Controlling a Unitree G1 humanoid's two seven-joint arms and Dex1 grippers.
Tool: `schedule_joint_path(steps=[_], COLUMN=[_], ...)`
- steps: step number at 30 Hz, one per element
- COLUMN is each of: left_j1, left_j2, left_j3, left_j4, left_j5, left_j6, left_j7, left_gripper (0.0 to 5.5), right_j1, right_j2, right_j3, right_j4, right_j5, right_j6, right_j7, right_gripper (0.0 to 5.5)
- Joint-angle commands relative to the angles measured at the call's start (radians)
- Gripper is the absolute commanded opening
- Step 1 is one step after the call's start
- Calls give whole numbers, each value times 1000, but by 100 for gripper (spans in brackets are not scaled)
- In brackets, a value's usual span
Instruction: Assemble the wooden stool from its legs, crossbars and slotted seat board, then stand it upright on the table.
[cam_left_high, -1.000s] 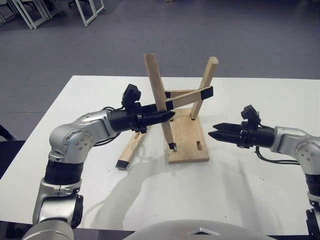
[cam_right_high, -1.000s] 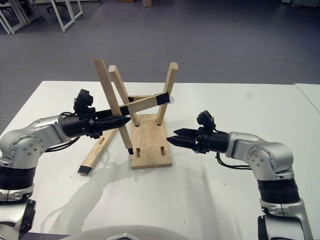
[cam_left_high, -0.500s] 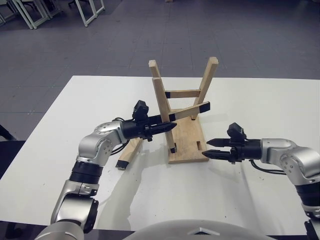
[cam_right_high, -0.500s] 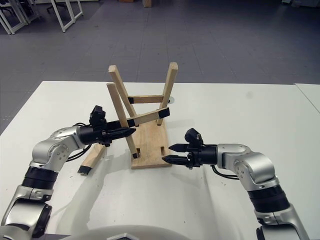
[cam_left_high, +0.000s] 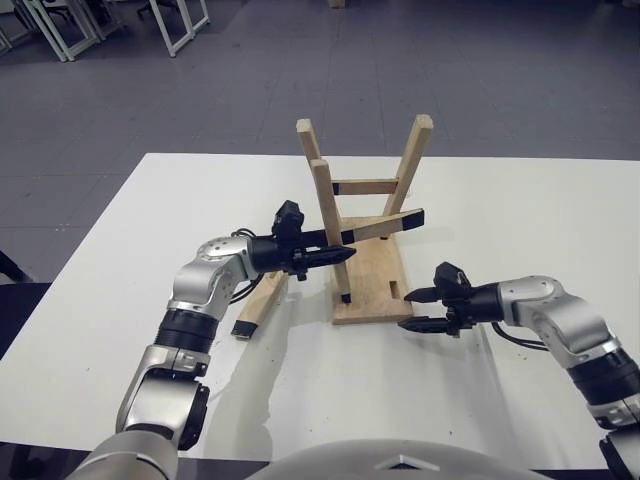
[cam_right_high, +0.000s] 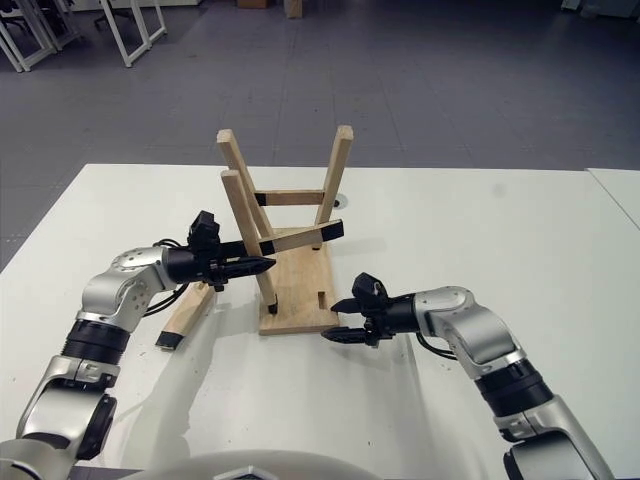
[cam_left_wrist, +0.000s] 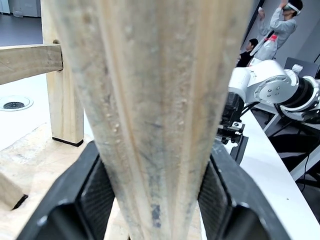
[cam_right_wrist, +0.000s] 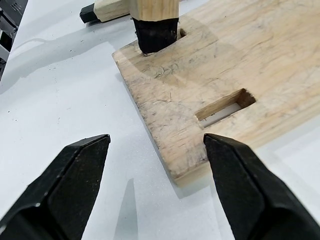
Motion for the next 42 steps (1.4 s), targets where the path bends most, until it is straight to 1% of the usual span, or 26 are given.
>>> schedule_joint_path(steps=[1, 5, 9, 11, 14, 17, 20, 24, 28, 33, 37, 38, 42], left_j1=[-36, -71, -69, -28, 99, 236, 310, 341, 320, 325, 305, 298, 277], left_j2=[-1, 11, 13, 13, 26, 55, 67, 106, 166, 193, 183, 184, 195], left_j3=[-21, -52, -51, -61, -86, -124, -160, -207, -237, -226, -168, -159, -124], left_j4=[64, 115, 143, 108, -20, -186, -280, -354, -448, -549, -637, -656, -702], left_j5=[58, 123, 168, 184, 258, 320, 367, 426, 465, 444, 368, 356, 319], left_j6=[-37, -117, -187, -205, -252, -243, -203, -199, -123, -56, 10, 20, 45], left_j7=[-37, -85, -89, -79, 20, 104, 183, 233, 277, 333, 362, 359, 342], left_gripper=[205, 205, 205, 205, 205, 205, 205, 205, 205, 205, 205, 243, 300], right_j1=[13, 8, 3, 2, 6, 28, 45, 48, 55, 55, 60, 61, 64], right_j2=[-12, -22, -22, -24, -33, -42, -46, -45, -44, -39, -38, -37, -32], right_j3=[77, 105, 104, 99, 87, 70, 57, 52, 47, 42, 35, 33, 21], right_j4=[98, 158, 181, 182, 168, 141, 126, 121, 117, 111, 97, 93, 76], right_j5=[-121, -178, -191, -189, -182, -171, -168, -171, -175, -177, -178, -180, -173], right_j6=[-16, -76, -100, -102, -99, -88, -80, -77, -79, -77, -65, -60, -43], right_j7=[-2, 10, 17, 14, 12, 5, -1, -1, -5, -8, -4, -3, -4], right_gripper=[348, 348, 348, 348, 348, 348, 348, 348, 348, 348, 348, 348, 348])
